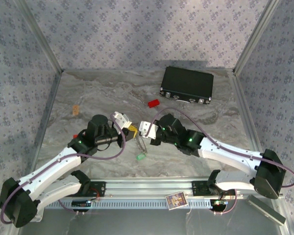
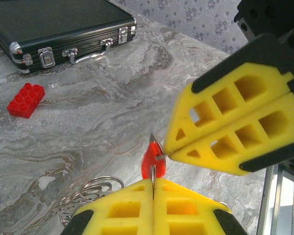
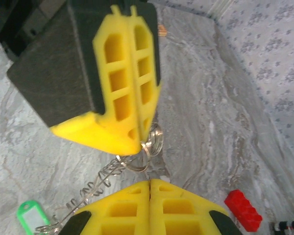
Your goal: Put the keys on the keyring
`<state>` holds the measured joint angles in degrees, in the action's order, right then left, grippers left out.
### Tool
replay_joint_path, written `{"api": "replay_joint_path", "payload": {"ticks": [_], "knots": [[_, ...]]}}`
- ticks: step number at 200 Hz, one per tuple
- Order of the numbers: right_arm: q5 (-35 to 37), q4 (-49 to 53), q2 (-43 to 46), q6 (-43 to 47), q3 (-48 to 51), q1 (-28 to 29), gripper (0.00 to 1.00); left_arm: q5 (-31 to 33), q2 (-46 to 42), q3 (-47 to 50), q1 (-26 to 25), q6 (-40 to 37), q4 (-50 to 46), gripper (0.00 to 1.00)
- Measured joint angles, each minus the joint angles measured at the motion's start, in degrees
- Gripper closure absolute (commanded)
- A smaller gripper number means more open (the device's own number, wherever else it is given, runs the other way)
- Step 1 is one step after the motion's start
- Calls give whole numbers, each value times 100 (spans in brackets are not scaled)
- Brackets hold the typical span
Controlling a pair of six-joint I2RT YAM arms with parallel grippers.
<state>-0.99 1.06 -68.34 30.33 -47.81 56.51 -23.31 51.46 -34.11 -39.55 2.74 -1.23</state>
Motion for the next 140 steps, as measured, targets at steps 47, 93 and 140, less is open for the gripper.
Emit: {"api": "replay_joint_path", "payload": {"ticks": [47,93,140], "knots": [[20,-289,-2,-254,11,0,100,22,0,63,0,144,138,100],[13,-345,-7,-361,22,0,100,63,0,79,0,190,151,100],[-33,-343,-42,-398,22,0,100,68,-2,96,0,238,157,100]]}}
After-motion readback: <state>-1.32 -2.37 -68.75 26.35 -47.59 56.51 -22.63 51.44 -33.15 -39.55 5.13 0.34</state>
